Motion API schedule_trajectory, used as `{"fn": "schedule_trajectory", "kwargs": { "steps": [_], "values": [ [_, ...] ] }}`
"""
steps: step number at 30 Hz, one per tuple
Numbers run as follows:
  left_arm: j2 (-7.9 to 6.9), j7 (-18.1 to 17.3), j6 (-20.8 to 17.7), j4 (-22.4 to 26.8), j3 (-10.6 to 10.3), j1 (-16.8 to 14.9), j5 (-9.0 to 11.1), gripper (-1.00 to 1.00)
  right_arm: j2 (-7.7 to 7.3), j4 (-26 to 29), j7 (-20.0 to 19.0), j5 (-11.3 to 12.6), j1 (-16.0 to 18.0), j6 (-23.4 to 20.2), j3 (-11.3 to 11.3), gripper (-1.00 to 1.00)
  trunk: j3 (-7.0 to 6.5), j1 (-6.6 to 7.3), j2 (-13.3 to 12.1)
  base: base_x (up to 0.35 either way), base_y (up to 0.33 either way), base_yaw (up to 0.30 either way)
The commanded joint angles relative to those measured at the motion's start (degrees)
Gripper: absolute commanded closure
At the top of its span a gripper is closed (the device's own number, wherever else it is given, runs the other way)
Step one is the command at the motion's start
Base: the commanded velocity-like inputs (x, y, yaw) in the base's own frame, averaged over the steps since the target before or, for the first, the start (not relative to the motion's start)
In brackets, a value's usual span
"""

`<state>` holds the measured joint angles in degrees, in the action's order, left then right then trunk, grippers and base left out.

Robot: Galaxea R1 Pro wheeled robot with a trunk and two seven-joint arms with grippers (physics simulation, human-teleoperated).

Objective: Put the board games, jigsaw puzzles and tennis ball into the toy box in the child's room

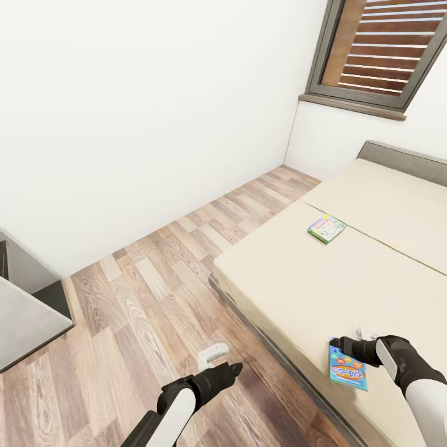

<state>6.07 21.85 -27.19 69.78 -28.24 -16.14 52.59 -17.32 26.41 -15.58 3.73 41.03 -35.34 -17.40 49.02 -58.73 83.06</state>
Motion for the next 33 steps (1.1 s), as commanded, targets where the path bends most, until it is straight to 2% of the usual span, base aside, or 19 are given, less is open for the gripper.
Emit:
{"fn": "schedule_trajectory", "kwargs": {
  "steps": [1, 33],
  "values": [
    [-0.01, 0.6, -0.1, 0.1, -0.1, 0.0, 0.6, -1.00, 0.01, 0.0, 0.0, 0.1, 0.0, -0.3, -0.2, -1.00, 0.04, 0.00, 0.0, 0.000, 0.000, 0.000],
    [-0.01, 0.6, 0.0, 0.1, -0.1, 0.0, 0.5, -1.00, -0.32, 0.0, 0.0, 0.1, 0.0, -0.4, -0.2, -1.00, 0.04, 0.00, 0.0, 0.000, 0.000, 0.041]
  ]
}}
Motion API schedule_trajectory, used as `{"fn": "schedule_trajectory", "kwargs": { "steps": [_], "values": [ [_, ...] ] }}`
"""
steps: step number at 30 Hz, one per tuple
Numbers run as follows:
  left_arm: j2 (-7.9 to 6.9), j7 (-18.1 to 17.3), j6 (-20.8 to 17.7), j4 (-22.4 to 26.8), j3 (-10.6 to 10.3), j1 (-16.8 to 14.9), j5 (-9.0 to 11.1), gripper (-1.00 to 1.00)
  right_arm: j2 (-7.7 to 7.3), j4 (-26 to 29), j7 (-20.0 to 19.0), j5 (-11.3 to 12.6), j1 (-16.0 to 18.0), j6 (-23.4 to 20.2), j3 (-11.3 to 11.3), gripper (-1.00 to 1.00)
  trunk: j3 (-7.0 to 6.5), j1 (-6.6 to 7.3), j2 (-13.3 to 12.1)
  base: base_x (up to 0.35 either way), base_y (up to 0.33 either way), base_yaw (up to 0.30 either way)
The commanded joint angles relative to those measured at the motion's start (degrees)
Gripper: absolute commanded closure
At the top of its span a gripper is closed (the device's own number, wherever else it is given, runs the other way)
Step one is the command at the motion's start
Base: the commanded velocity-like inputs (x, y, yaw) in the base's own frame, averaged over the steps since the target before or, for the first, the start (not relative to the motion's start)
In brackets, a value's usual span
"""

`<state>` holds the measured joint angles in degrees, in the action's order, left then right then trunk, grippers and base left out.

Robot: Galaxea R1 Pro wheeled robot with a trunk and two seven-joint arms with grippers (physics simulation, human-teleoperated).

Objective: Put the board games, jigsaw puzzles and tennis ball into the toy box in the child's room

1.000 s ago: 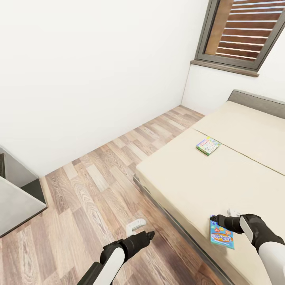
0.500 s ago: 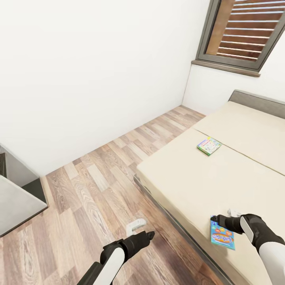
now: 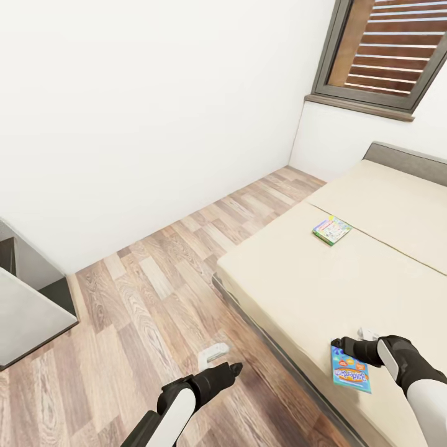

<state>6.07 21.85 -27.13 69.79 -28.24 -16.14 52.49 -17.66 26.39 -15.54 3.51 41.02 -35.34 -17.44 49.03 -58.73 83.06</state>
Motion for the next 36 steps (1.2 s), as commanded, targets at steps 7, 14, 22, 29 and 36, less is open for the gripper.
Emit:
{"fn": "schedule_trajectory", "kwargs": {
  "steps": [7, 14, 22, 29, 36],
  "values": [
    [-0.01, 0.6, 0.0, 0.1, -0.1, 0.0, 0.6, -1.00, 0.00, 0.1, 0.0, 0.4, 0.0, -0.4, -0.2, -1.00, 0.04, 0.00, 0.0, 0.000, 0.000, 0.010],
    [0.04, 0.6, -0.1, 0.1, -0.1, 0.0, 0.7, -1.00, -0.01, 0.1, 0.0, 0.4, 0.0, -0.3, -0.2, -1.00, 0.04, 0.00, 0.0, -0.055, -0.006, 0.003],
    [0.01, 0.6, -0.1, 0.1, -0.1, 0.0, 0.7, -1.00, -0.01, 0.1, 0.0, 0.4, 0.0, -0.4, -0.2, -1.00, 0.04, 0.00, 0.0, -0.168, -0.015, 0.001],
    [0.00, 0.6, -0.1, 0.1, -0.1, 0.0, 0.7, -1.00, -0.01, 0.1, 0.0, 0.4, 0.0, -0.3, -0.2, -1.00, 0.04, 0.00, 0.0, -0.065, -0.004, 0.000],
    [-0.01, 0.6, -0.1, 0.1, -0.1, 0.0, 0.6, -1.00, -0.04, 0.1, 0.0, 0.4, 0.0, -0.4, -0.2, -1.00, 0.04, 0.00, 0.0, -0.022, -0.002, 0.000]
  ]
}}
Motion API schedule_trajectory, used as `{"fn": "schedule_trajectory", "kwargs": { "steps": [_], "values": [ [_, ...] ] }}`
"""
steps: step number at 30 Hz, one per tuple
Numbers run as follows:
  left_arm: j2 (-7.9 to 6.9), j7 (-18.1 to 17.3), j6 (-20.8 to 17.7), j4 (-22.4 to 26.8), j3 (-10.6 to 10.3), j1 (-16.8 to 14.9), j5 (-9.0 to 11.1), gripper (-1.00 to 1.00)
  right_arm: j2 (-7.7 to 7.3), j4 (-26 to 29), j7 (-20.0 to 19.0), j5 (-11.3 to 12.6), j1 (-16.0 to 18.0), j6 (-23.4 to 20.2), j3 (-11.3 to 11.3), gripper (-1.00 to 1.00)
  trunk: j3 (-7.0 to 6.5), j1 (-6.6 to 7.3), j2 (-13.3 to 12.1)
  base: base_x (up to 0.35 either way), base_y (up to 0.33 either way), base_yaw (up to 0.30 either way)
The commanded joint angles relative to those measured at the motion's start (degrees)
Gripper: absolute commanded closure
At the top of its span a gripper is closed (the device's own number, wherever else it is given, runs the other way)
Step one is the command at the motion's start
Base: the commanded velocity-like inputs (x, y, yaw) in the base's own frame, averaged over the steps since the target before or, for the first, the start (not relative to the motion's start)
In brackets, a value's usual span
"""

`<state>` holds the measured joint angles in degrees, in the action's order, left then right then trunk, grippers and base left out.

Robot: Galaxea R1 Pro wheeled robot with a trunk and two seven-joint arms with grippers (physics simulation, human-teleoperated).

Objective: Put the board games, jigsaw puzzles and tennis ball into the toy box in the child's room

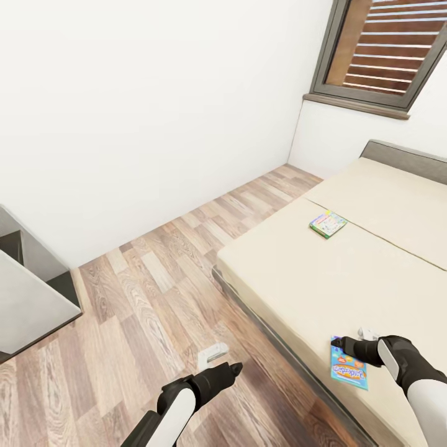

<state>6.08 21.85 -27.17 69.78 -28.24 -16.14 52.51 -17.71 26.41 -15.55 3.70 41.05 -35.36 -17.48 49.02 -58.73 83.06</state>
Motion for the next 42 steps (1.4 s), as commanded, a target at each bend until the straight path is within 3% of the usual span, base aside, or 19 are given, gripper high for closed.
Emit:
{"fn": "schedule_trajectory", "kwargs": {
  "steps": [1, 27, 33, 42],
  "values": [
    [-0.01, 0.6, -0.1, 0.1, -0.1, 0.0, 0.6, -1.00, -0.02, 0.0, 0.0, 0.2, 0.0, -0.3, -0.2, -1.00, 0.04, 0.00, 0.0, -0.011, -0.001, 0.000],
    [-0.01, 0.6, 0.0, 0.1, -0.1, 0.0, 0.6, -1.00, -0.90, 0.4, 0.1, 0.2, 0.6, -0.3, -0.4, -1.00, 0.04, 0.00, 0.0, -0.002, 0.000, 0.000],
    [-0.01, 0.6, 0.0, 0.1, -0.1, 0.0, 0.6, -1.00, -2.35, 2.5, 0.1, 0.2, 0.7, -0.1, -1.6, -1.00, 0.04, 0.00, 0.0, 0.000, 0.000, 0.000],
    [-0.01, 0.6, 0.0, 0.1, -0.1, 0.0, 0.6, -1.00, -2.99, 4.6, 0.0, 0.2, 0.8, 0.0, -3.8, -1.00, 0.04, 0.00, 0.0, 0.000, 0.000, 0.000]
  ]
}}
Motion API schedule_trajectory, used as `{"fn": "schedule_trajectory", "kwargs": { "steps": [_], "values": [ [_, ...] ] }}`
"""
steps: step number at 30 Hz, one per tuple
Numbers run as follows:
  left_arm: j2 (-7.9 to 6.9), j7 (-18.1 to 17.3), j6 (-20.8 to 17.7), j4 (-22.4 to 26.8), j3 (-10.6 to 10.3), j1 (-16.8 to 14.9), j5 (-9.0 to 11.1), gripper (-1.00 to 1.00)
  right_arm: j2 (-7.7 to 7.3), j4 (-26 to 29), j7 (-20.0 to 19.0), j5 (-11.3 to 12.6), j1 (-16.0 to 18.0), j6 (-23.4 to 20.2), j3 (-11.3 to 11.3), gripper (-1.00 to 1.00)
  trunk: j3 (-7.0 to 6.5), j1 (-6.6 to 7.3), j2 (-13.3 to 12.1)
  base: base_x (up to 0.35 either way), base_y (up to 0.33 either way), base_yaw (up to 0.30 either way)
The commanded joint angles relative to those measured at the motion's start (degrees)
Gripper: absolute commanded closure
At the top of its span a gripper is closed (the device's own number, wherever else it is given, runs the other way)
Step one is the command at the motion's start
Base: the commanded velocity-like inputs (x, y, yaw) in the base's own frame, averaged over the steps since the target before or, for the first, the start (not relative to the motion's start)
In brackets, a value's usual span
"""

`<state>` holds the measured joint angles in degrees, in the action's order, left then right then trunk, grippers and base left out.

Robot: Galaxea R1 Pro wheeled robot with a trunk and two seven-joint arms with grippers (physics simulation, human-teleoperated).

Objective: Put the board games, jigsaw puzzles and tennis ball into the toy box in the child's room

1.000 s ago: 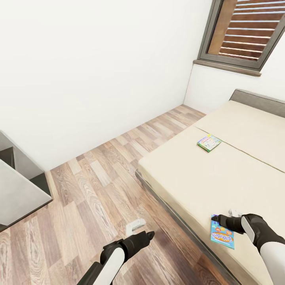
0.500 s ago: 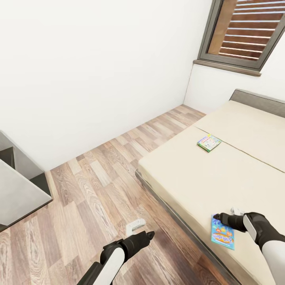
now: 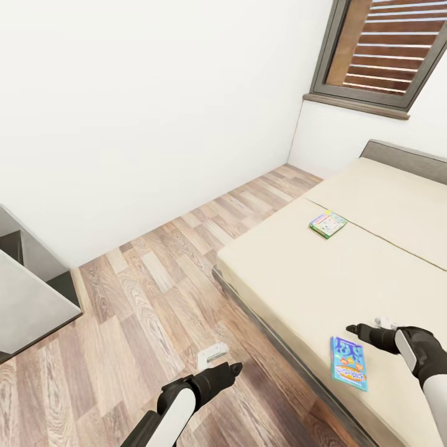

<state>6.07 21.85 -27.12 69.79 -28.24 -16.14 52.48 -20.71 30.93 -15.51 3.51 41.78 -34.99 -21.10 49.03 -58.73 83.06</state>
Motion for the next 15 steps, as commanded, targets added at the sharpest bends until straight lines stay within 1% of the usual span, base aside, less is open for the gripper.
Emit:
{"fn": "schedule_trajectory", "kwargs": {
  "steps": [1, 15],
  "values": [
    [-0.01, 0.6, -0.1, 0.1, -0.1, 0.0, 0.6, -1.00, -0.03, 0.2, 0.0, 0.4, 0.0, -0.4, -0.3, -1.00, 0.04, 0.00, 0.0, 0.000, 0.000, 0.000],
    [-0.01, 0.6, 0.0, 0.1, -0.1, 0.0, 0.6, -1.00, -0.21, 0.5, 0.0, 0.4, 0.0, -0.3, -0.8, -1.00, 0.04, 0.00, 0.0, 0.000, 0.000, 0.000]
  ]
}}
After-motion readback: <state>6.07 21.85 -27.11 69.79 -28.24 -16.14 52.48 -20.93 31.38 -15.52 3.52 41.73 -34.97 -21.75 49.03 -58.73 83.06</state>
